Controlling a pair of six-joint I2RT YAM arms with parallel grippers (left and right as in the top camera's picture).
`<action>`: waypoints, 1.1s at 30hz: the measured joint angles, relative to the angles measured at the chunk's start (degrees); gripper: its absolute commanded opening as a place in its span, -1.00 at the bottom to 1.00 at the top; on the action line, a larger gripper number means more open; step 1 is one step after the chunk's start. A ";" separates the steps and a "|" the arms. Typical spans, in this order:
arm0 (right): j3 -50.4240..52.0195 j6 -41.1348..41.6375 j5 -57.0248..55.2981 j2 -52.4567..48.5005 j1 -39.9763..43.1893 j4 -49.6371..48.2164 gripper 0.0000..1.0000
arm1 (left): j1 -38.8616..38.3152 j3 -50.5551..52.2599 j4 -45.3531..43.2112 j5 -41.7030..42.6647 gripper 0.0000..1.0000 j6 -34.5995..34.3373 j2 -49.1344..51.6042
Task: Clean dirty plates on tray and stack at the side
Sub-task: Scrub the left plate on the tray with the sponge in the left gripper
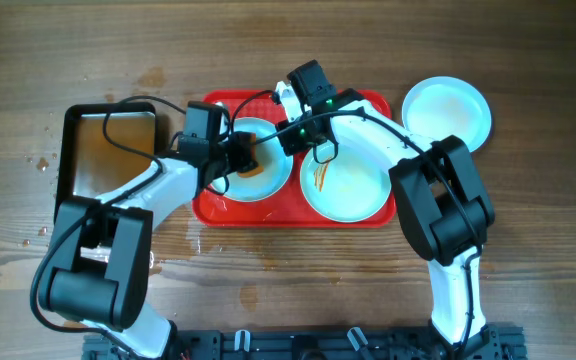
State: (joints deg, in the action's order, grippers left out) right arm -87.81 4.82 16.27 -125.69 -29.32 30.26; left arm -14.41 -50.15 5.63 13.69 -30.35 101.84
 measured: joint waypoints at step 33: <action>0.00 -0.24 0.63 0.00 -0.26 0.20 -0.91 | -0.94 -2.69 7.98 -6.84 -0.92 6.08 0.96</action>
State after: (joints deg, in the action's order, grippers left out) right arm -87.81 4.58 16.91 -125.69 -29.58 30.46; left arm -15.35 -52.84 13.61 6.85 -24.27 102.80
